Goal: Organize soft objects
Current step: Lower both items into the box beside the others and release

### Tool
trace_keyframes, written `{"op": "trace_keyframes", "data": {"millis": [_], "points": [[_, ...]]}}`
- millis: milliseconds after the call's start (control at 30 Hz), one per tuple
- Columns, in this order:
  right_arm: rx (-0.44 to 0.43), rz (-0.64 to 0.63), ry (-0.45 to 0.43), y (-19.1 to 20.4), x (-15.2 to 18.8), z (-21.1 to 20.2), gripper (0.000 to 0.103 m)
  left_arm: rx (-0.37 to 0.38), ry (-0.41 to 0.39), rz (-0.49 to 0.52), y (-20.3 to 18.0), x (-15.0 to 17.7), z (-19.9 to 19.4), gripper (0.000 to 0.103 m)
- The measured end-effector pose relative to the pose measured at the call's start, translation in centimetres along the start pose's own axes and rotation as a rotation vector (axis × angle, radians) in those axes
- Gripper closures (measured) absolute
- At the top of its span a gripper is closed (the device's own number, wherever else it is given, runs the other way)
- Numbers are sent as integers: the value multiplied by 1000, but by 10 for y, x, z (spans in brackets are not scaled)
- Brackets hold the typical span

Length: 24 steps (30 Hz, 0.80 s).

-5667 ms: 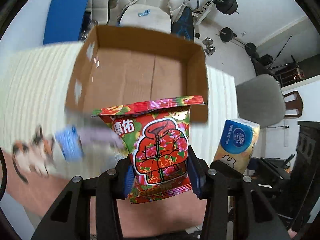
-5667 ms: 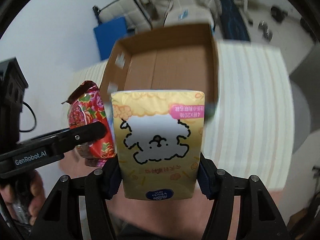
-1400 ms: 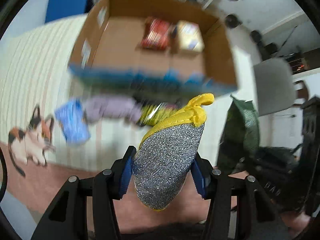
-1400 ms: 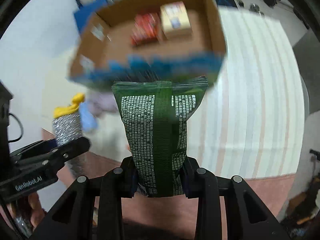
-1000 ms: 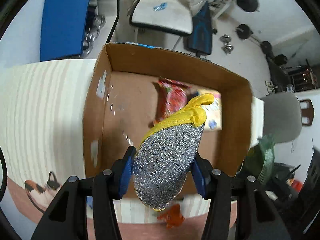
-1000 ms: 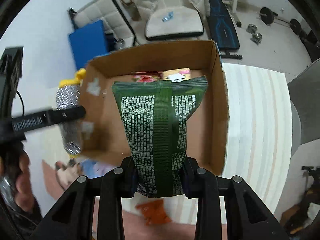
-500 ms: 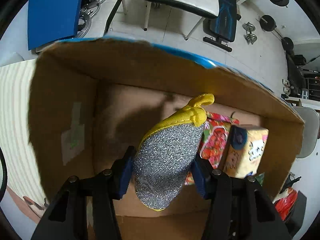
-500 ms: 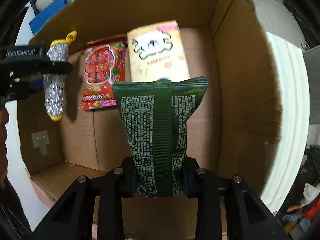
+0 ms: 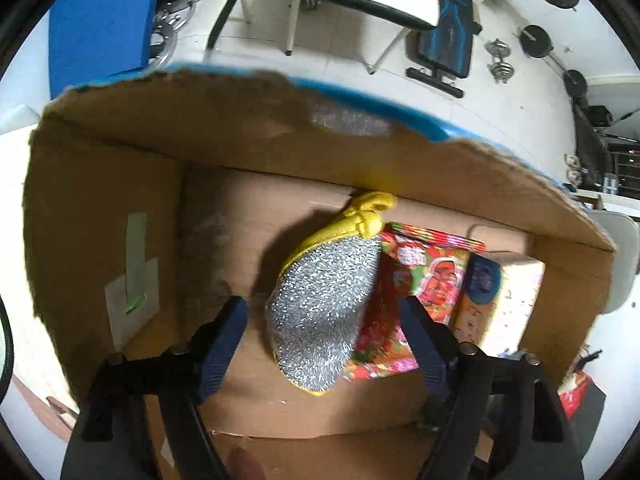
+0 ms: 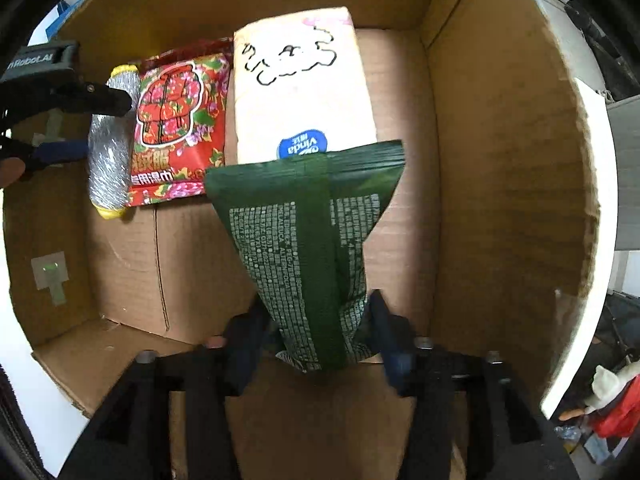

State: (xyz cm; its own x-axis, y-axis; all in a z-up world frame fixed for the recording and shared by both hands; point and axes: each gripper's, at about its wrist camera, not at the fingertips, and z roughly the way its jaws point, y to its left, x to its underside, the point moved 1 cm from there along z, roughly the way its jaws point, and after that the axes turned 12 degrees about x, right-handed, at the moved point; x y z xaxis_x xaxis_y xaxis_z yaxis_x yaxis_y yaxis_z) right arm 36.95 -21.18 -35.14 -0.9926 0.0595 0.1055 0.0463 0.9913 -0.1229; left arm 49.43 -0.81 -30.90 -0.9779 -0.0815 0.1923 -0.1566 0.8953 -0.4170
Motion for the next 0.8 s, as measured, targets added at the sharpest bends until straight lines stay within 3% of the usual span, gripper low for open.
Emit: {"op": "trace_keyframes", "data": {"millis": [133, 200, 267, 500, 800], "points": [[-54, 9, -7, -2, 3, -12, 29, 13, -23, 19, -5, 10, -14, 13], [-78, 3, -24, -1, 6, -24, 18, 9, -50, 38, -10, 21, -26, 6], [-58, 1, -53, 1, 12, -38, 0, -2, -82, 61, -14, 32, -35, 4], [-15, 26, -158, -7, 27, -78, 0, -86, -218, 166, -21, 96, -75, 3], [-5, 29, -240, -21, 55, -112, 0, -109, -334, 211, -23, 177, -104, 3]]}}
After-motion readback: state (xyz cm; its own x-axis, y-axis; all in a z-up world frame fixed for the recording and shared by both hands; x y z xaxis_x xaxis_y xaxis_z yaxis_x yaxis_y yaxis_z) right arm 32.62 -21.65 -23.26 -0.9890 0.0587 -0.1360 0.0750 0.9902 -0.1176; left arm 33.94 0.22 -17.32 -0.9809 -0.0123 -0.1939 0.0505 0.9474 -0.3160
